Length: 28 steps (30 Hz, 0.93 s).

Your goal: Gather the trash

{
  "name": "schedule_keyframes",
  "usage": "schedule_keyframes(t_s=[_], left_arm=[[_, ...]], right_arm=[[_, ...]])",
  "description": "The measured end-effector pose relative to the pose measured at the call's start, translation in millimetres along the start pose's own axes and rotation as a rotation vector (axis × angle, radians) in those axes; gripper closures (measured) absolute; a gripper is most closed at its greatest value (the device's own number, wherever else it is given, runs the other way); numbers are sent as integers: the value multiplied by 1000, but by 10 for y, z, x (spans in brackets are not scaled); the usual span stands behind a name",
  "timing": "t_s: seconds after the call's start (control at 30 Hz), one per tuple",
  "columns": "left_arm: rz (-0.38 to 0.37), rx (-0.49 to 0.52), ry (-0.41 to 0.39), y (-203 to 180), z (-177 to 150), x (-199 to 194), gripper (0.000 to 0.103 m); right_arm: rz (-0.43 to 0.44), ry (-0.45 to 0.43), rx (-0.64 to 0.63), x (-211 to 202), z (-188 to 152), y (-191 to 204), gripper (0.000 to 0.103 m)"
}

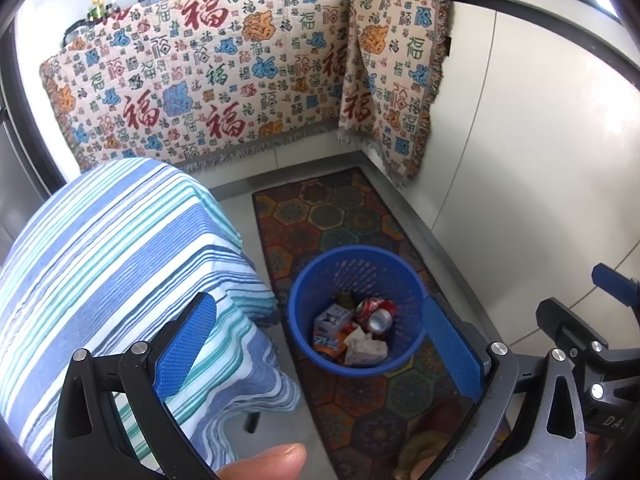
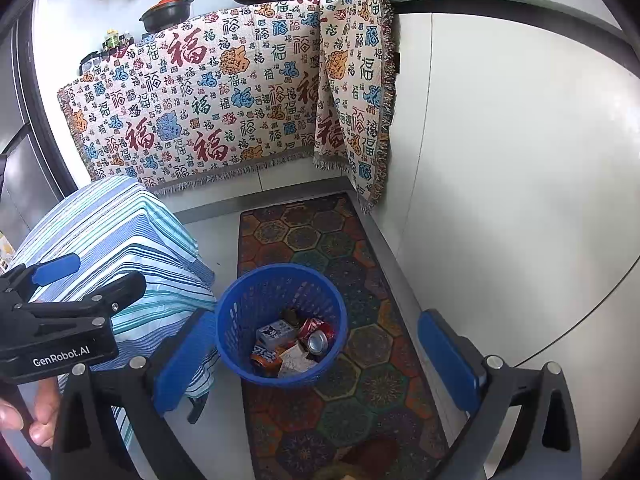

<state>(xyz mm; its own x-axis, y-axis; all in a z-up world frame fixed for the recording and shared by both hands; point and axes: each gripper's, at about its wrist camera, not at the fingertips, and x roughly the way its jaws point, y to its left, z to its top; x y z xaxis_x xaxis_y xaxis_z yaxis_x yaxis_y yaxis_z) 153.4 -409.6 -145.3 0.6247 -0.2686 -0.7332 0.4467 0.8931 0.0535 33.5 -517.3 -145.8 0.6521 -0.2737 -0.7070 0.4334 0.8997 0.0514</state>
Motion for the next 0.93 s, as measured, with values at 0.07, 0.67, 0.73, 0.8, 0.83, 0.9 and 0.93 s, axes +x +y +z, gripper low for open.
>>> schedule_keyframes(t_s=[0.07, 0.67, 0.73, 0.8, 0.83, 0.9, 0.93], left_arm=[[0, 0, 2, 7, 2, 9, 1], [2, -4, 2, 53, -10, 66, 1], [-16, -14, 3, 88, -16, 72, 0], [-36, -43, -5, 135, -28, 60, 0], [-33, -53, -4, 147, -35, 57, 0], [-28, -45, -1, 131, -37, 60, 0], [-25, -34, -5, 113, -40, 58, 0]], right_arm=[[-1, 1, -2, -1, 0, 10, 0], [-2, 11, -26, 41, 17, 56, 0], [-2, 12, -27, 49, 21, 57, 0], [-4, 13, -26, 56, 25, 53, 0], [-5, 13, -26, 58, 26, 50, 0], [-7, 14, -24, 67, 29, 44, 0], [-9, 15, -22, 65, 26, 50, 0]])
